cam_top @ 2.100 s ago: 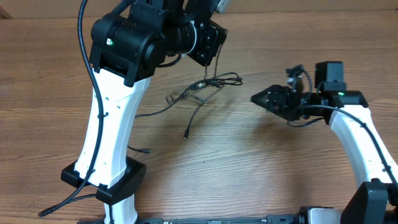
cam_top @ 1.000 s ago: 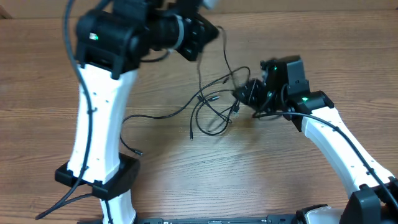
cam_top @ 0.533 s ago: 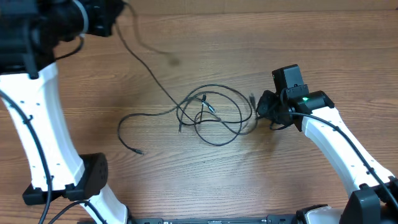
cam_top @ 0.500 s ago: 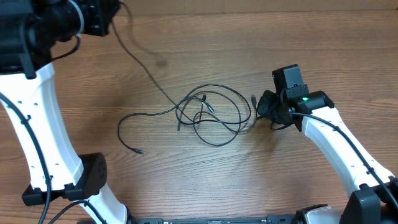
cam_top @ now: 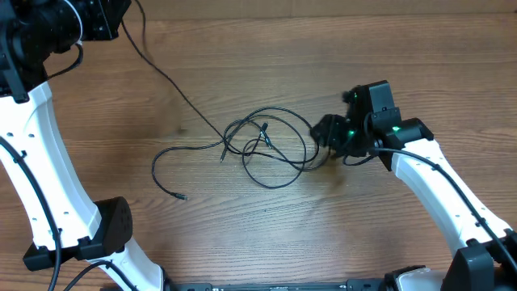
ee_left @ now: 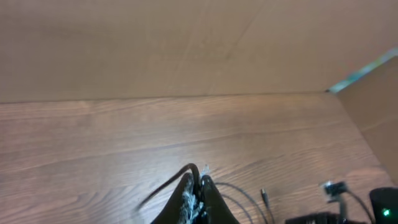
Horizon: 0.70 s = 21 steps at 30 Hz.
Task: Untangle cables
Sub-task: 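Pull one cable with the left gripper far leftward out of the pile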
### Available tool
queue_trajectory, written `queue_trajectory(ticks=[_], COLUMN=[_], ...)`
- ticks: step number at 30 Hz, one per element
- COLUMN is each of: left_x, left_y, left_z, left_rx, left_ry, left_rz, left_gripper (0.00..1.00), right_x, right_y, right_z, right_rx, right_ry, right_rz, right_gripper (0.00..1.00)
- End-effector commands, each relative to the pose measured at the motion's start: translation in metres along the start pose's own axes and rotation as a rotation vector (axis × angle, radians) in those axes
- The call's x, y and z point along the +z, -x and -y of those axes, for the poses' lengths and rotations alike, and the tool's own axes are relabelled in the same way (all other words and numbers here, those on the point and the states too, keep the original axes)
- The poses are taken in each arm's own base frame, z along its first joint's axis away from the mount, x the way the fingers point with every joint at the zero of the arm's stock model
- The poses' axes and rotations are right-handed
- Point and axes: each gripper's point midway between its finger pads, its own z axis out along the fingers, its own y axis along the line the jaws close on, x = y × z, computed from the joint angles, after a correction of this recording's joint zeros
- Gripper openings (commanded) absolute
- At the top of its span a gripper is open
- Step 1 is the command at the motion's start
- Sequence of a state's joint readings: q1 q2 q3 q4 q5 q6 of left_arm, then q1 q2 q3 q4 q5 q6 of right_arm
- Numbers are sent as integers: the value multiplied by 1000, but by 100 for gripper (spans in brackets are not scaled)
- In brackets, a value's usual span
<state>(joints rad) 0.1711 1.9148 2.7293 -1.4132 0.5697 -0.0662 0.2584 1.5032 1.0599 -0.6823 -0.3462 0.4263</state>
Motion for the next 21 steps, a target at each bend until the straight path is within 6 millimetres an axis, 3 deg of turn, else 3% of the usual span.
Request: queue_trajectory(ticks=[1,6,11,21], left_x=[-18,-33,-51,-125], left_y=[19,44,63,117], left_z=[16,25,23,9], left_rx=[-43,-84,-125,-298], left_ry=[-39,-55,-15,-38], left_rz=[85,196,293,583], left_gripper=[4,4,4,4], right_x=[-2,6,14,17], right_y=[-24,-39,-39,-34], right_z=[-43,-44,-30,-25], right_rx=[-219,-424,-441,-443], right_ry=[203,155,59,32], right_rz=[-95,-106,-100,-82], right_gripper=[59,69,74,74])
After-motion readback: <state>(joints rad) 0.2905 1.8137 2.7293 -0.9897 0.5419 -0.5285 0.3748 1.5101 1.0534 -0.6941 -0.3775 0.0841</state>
